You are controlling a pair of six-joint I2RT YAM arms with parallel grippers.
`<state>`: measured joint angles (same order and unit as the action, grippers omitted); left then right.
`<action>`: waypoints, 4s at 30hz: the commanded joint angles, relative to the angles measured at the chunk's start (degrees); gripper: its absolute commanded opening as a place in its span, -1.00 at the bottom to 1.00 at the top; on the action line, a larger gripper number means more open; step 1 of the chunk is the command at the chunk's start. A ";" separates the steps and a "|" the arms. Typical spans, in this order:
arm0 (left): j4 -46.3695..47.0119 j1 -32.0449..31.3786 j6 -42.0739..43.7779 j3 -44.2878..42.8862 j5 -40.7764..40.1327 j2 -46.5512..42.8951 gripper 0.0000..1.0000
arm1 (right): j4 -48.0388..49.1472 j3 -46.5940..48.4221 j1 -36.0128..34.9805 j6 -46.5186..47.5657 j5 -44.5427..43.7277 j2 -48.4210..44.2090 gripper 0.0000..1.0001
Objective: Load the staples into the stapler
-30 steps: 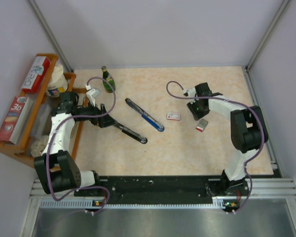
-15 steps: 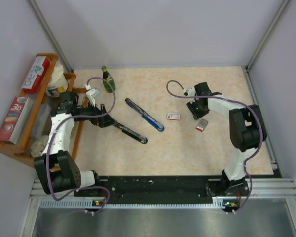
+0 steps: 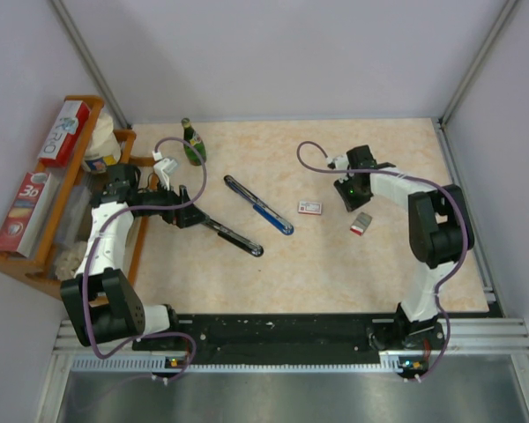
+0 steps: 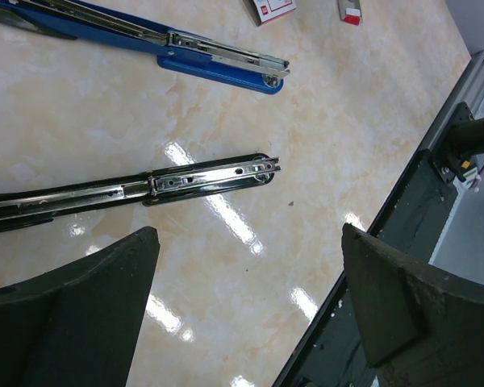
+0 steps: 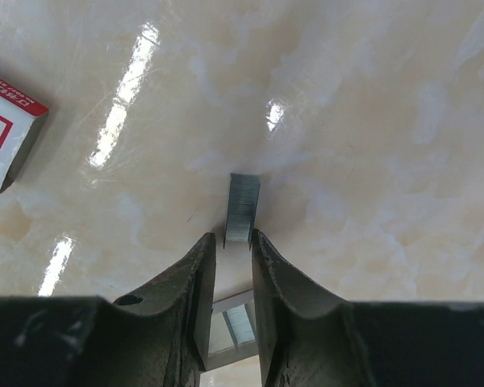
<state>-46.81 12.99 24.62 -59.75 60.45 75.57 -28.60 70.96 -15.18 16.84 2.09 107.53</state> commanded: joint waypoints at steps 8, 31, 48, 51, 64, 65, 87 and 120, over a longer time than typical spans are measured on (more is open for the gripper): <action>-0.39 0.45 1.39 0.07 1.96 0.19 0.97 | 1.09 0.94 0.41 -0.49 0.55 -1.70 -0.72; -0.30 0.54 1.22 -0.11 1.52 0.37 0.97 | -1.46 0.67 -4.59 3.99 -0.50 -5.84 -0.73; -0.48 0.80 1.13 -0.20 1.69 0.10 0.97 | -4.09 1.64 -8.64 6.71 -6.13 -1.71 -0.72; -0.39 0.80 1.22 -0.11 1.61 0.02 0.98 | -4.53 1.73 -9.51 7.06 -6.39 -1.62 -0.72; -0.48 0.89 1.39 -0.19 1.69 0.02 0.97 | -10.07 3.22 -10.75 9.88 -6.13 -1.88 -0.71; -0.57 0.98 1.31 -0.20 1.61 -0.16 0.97 | -10.51 3.31 -10.75 9.96 -5.61 -1.79 -0.71; -0.48 0.98 1.31 -0.11 2.39 0.10 0.97 | -18.33 5.33 -10.22 12.61 1.42 -3.73 -0.71; 12.44 -38.30 13.70 -16.28 1.67 9.68 0.75 | -30.20 8.76 -8.20 20.07 60.83 -16.83 -0.68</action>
<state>-39.27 -22.81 37.52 -72.49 54.54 83.07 -55.77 76.71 -23.77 34.11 52.12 89.21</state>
